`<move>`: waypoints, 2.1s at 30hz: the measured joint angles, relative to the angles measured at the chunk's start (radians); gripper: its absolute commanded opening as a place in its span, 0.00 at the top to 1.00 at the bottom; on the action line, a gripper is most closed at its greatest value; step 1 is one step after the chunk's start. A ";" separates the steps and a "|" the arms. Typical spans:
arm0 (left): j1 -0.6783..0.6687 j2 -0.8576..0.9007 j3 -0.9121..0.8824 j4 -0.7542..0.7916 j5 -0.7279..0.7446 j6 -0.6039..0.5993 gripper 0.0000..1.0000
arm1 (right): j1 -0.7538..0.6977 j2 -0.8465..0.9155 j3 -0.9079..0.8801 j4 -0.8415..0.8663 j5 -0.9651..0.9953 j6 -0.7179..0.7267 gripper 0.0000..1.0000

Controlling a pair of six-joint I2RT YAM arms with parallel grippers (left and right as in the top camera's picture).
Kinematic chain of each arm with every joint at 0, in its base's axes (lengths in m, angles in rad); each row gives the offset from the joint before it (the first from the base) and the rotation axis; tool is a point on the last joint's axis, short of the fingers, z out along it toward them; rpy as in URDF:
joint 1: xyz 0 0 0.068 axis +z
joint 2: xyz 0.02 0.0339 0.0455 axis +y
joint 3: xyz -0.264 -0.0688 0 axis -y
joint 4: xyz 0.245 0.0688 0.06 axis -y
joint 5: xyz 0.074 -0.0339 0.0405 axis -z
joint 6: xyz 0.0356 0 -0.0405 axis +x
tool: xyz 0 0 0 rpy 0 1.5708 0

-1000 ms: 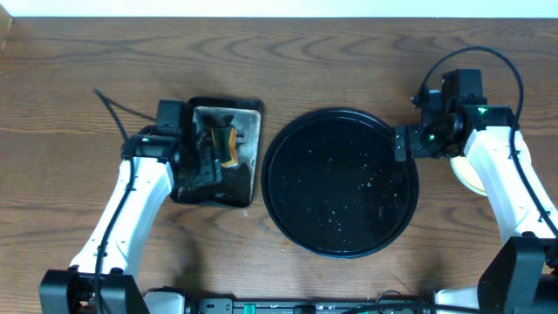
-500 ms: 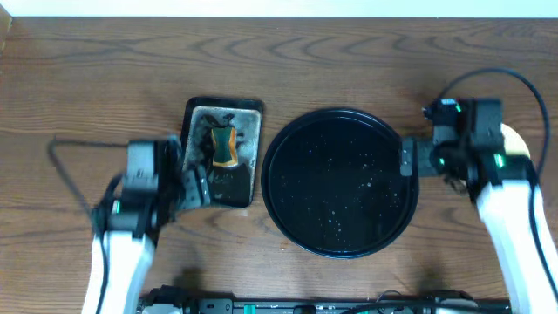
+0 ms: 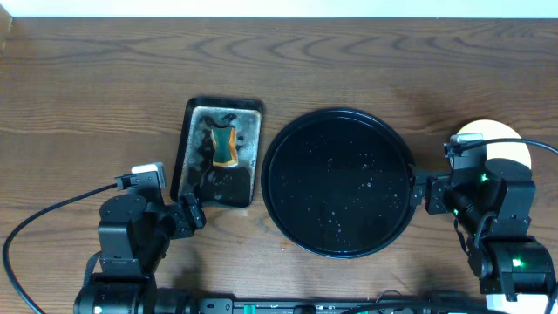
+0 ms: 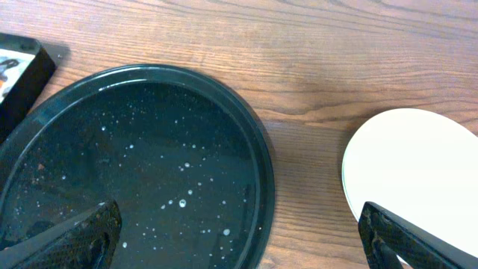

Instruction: Clean dirty plates on tray and stack at the side

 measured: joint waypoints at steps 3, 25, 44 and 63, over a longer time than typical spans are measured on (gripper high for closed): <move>0.000 0.000 0.000 -0.001 0.000 0.000 0.14 | 0.000 0.003 -0.001 0.000 0.000 0.000 0.01; 0.000 0.000 -0.001 -0.002 0.000 0.007 0.05 | 0.052 -0.039 -0.028 0.006 0.012 0.000 0.01; 0.000 0.000 -0.004 -0.004 0.000 0.008 0.04 | 0.075 -0.510 -0.525 0.599 -0.008 0.000 0.01; 0.000 0.000 -0.005 -0.003 0.000 0.008 0.04 | 0.075 -0.755 -0.772 0.639 0.011 0.000 0.01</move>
